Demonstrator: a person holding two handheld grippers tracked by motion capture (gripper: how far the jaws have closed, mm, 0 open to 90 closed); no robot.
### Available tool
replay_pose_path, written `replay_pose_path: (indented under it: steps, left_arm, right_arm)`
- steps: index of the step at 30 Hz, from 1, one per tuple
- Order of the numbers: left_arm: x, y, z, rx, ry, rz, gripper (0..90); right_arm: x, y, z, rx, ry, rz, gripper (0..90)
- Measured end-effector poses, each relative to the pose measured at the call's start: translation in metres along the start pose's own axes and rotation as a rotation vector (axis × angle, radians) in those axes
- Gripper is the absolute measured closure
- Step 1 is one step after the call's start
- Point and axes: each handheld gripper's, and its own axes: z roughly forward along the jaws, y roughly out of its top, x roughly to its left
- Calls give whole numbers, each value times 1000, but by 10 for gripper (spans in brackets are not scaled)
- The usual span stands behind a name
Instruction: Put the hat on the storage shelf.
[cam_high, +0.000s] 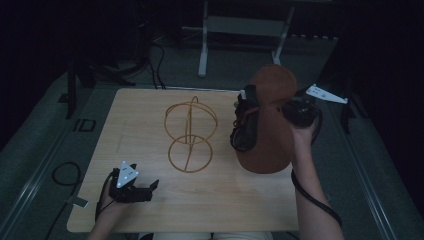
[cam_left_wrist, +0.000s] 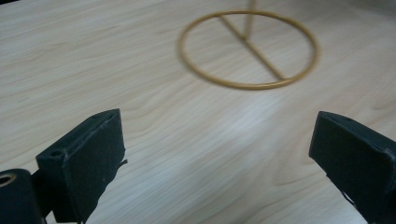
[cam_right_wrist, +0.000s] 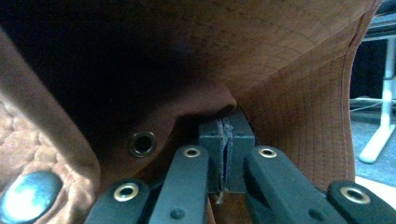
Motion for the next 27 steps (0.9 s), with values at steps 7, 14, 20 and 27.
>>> replay_pose_path:
  steps: [7, 14, 20, 27]
  left_arm:
    - [20, -15, -13, -19, 84, -68, 43]
    - [23, -21, -11, -31, 99, -115, 43]
    - [26, -22, -13, -51, 119, -141, 44]
    - [32, -25, -17, -71, 140, -182, 47]
  right_arm:
    - [13, 19, 36, 16, 20, -33, 882]
    - [40, 34, 84, 63, 80, -57, 881]
    - [65, 36, 118, 138, 159, -73, 880]
    - [94, 25, 157, 270, 205, -111, 875]
